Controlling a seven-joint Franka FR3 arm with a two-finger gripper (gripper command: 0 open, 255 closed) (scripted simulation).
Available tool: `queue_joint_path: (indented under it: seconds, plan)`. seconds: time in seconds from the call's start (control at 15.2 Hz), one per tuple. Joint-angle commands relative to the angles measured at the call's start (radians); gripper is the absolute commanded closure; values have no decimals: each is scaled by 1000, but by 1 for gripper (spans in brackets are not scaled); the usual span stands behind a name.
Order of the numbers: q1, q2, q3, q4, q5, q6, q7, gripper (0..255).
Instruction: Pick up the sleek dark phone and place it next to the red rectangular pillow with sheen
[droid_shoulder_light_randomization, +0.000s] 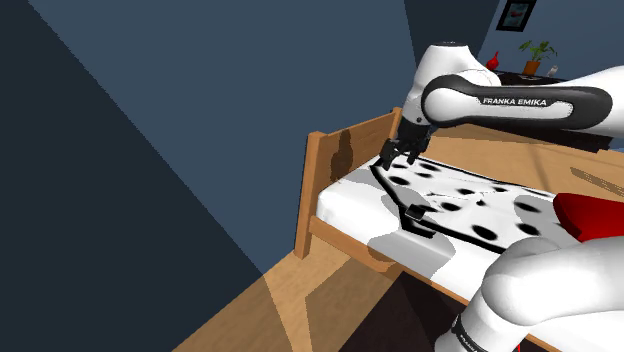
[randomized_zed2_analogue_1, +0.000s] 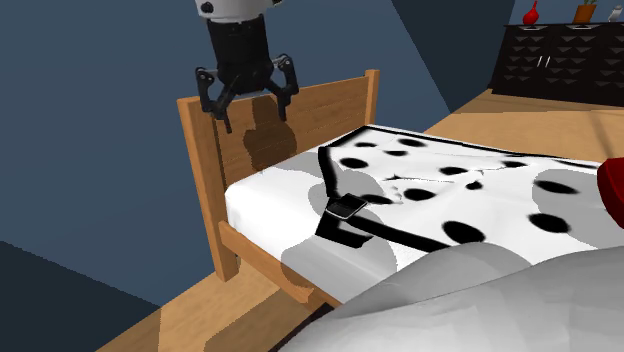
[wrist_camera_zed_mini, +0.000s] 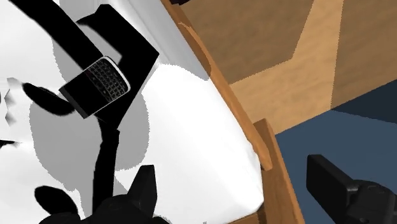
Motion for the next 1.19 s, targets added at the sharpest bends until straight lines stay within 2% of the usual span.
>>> queue_joint_path:
  seconds: [0.0,1.12]
  plan:
    - [-39,22,-14,-37,-11,60,53,0]
    - [-359,300,-129,-224,-98,507,490,0]
